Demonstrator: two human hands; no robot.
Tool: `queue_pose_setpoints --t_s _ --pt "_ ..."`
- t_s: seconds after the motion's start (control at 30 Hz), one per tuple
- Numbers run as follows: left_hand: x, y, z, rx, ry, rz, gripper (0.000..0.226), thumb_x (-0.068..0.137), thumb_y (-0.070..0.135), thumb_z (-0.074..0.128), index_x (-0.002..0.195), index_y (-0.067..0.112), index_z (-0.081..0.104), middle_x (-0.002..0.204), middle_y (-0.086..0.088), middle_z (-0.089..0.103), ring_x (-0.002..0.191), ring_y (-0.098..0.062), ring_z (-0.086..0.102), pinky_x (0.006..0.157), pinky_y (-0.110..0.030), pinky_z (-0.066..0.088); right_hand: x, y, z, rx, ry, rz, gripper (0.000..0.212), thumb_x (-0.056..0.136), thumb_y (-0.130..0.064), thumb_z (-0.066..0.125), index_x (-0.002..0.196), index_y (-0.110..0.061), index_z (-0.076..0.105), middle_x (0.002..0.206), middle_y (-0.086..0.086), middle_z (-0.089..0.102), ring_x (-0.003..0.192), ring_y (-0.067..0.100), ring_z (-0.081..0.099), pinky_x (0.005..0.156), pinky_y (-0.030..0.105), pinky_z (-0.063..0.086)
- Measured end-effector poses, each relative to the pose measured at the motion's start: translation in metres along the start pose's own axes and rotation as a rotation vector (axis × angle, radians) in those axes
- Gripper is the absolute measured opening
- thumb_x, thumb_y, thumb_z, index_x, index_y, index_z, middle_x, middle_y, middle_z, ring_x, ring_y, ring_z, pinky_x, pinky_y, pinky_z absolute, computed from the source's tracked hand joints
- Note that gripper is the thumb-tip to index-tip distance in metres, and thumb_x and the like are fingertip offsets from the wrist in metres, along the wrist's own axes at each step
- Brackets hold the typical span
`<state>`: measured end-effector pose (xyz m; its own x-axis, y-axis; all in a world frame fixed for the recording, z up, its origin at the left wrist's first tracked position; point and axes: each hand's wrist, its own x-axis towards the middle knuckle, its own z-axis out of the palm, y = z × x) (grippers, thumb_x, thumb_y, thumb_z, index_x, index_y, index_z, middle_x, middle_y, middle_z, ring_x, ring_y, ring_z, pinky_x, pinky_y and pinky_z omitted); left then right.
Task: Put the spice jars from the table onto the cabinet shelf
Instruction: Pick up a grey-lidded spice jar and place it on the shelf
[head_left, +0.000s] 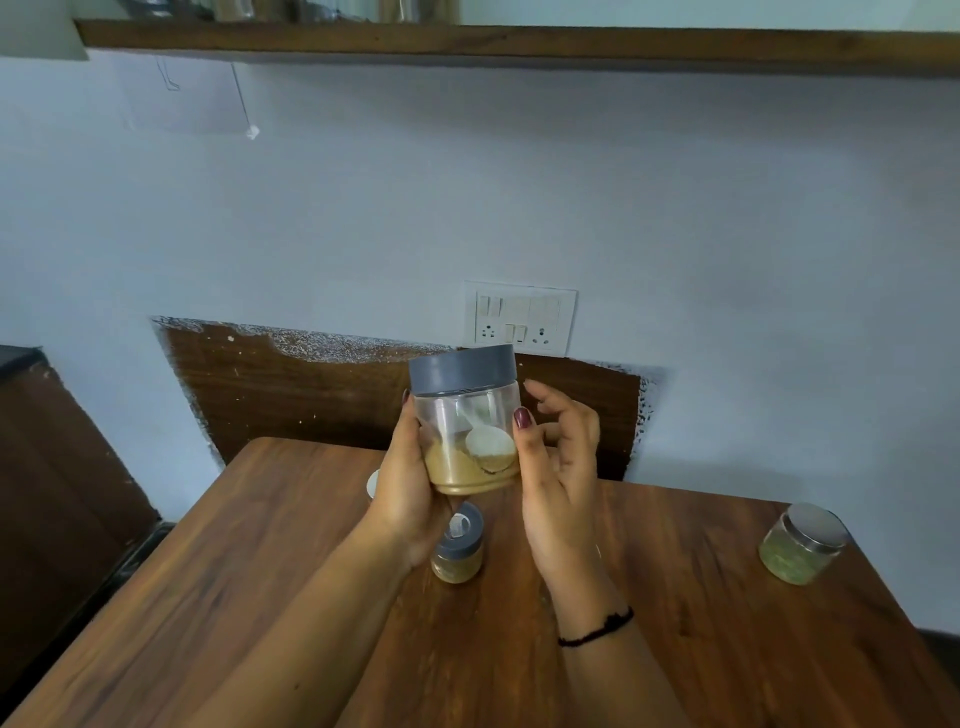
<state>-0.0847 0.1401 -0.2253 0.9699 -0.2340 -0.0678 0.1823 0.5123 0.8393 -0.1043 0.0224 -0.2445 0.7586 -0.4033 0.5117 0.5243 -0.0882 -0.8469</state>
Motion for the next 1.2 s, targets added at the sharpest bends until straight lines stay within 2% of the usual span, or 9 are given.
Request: queue_pose_setpoints --t_s 0.23,0.33,0.4,0.5,0.7,0.8,0.87,1.03,1.2 --pt "-0.004 0.007 0.001 0.310 0.295 0.140 0.066 0.096 0.071 0.028 0.105 0.025 0.075 0.089 -0.004 0.078 0.088 -0.021 0.074 0.089 -0.046 0.056 -0.006 -0.012 0.013 -0.053 -0.038 -0.067 0.072 0.083 -0.064 0.059 0.134 -0.014 0.050 0.129 0.003 0.054 0.109 0.020 0.061 0.079 0.036 0.059" --pt "-0.007 0.009 0.005 0.433 0.276 0.190 0.068 0.092 0.074 0.021 0.094 0.034 0.076 0.094 -0.001 0.078 0.098 -0.021 0.072 0.099 -0.051 0.051 -0.008 -0.016 0.020 -0.039 -0.046 -0.079 0.084 0.076 -0.060 0.071 0.137 -0.009 0.044 0.130 0.008 0.053 0.114 0.021 0.061 0.081 0.029 0.058" --pt "-0.007 0.010 0.007 0.452 0.224 0.230 0.062 0.101 0.061 0.021 0.102 0.029 0.073 0.100 -0.003 0.077 0.101 -0.018 0.072 0.099 -0.049 0.052 -0.007 -0.018 0.022 -0.054 -0.045 -0.054 0.088 0.070 -0.055 0.079 0.137 -0.010 0.043 0.130 0.007 0.053 0.115 0.015 0.060 0.083 0.020 0.055" --pt "-0.007 0.013 0.008 0.538 0.172 0.257 0.061 0.093 0.068 0.030 0.113 0.026 0.069 0.113 -0.005 0.073 0.110 -0.020 0.068 0.101 -0.051 0.049 -0.004 -0.016 0.021 0.001 -0.019 0.001 0.082 0.067 -0.042 0.081 0.134 -0.010 0.045 0.125 0.006 0.056 0.109 0.011 0.063 0.079 0.018 0.055" --pt "-0.014 0.013 0.011 0.521 0.137 0.282 0.051 0.100 0.050 0.041 0.105 0.007 0.068 0.102 -0.017 0.072 0.098 -0.029 0.070 0.084 -0.042 0.058 -0.001 -0.013 0.008 0.176 -0.007 0.111 0.071 0.069 -0.040 0.079 0.127 -0.013 0.050 0.116 0.009 0.064 0.102 0.023 0.068 0.077 0.031 0.059" --pt "-0.008 0.009 0.004 0.479 0.125 0.192 0.043 0.105 0.040 0.038 0.105 0.014 0.072 0.097 -0.009 0.075 0.082 -0.018 0.073 0.063 -0.025 0.054 0.002 -0.013 0.001 0.256 -0.037 0.167 0.068 0.070 -0.038 0.078 0.126 -0.011 0.051 0.115 0.011 0.065 0.103 0.027 0.067 0.082 0.044 0.059" --pt "-0.006 0.005 0.001 0.422 0.109 0.134 0.046 0.105 0.043 0.037 0.109 0.014 0.073 0.095 -0.007 0.075 0.074 -0.011 0.071 0.057 -0.021 0.052 0.002 -0.015 -0.004 0.340 -0.071 0.219 0.064 0.072 -0.035 0.076 0.127 -0.010 0.053 0.115 0.012 0.066 0.103 0.026 0.068 0.080 0.038 0.059" --pt "-0.005 0.003 0.005 0.151 0.042 -0.091 0.055 0.104 0.049 0.036 0.126 0.009 0.067 0.122 -0.018 0.070 0.115 -0.032 0.067 0.103 -0.048 0.048 0.000 -0.017 -0.008 0.482 -0.155 0.338 0.067 0.071 -0.051 0.078 0.124 -0.014 0.061 0.113 0.006 0.068 0.106 0.022 0.066 0.086 0.036 0.056" --pt "-0.003 0.004 0.007 0.016 -0.099 -0.121 0.055 0.104 0.050 0.036 0.131 0.010 0.063 0.126 -0.016 0.067 0.113 -0.028 0.067 0.094 -0.043 0.053 -0.001 -0.019 -0.007 0.523 -0.185 0.326 0.081 0.071 -0.057 0.077 0.135 -0.015 0.052 0.127 0.013 0.062 0.119 0.029 0.060 0.097 0.044 0.051"
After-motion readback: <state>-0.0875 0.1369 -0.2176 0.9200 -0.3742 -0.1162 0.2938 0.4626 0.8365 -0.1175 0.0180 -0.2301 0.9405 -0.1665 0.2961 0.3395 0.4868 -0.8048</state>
